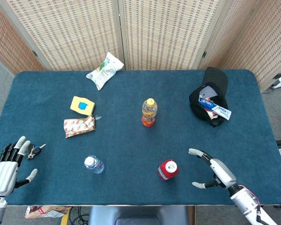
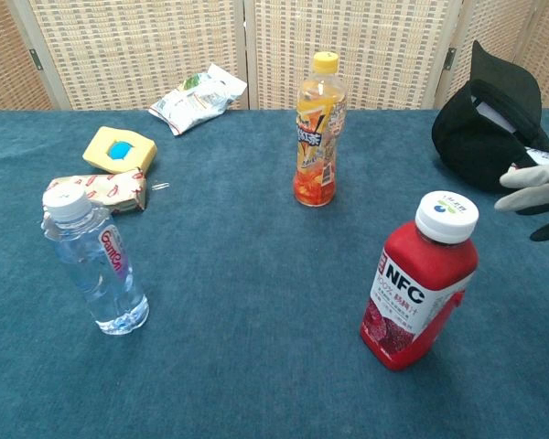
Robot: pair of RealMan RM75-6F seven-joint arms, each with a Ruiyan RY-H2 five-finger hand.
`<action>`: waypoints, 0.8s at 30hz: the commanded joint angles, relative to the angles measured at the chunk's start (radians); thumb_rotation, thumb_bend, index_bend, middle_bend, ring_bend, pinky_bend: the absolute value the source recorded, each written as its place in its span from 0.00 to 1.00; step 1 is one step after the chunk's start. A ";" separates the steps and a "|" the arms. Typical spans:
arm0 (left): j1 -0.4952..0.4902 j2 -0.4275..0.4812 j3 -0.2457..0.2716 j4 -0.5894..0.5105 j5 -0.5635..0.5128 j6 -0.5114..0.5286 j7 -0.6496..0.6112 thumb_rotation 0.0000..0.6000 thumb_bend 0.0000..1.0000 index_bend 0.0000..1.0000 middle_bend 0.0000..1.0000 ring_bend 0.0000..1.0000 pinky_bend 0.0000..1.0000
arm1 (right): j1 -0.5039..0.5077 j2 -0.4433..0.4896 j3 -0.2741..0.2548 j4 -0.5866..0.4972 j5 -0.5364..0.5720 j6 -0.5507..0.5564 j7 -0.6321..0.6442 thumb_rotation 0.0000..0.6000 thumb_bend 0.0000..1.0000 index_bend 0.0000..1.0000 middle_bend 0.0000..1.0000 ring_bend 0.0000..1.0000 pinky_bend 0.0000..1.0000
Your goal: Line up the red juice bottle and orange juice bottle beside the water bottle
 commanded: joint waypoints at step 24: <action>0.002 0.022 0.001 -0.013 0.000 -0.004 -0.001 1.00 0.24 0.00 0.00 0.00 0.02 | 0.147 -0.329 -0.001 0.281 -0.003 -0.041 0.209 1.00 0.00 0.15 0.19 0.09 0.19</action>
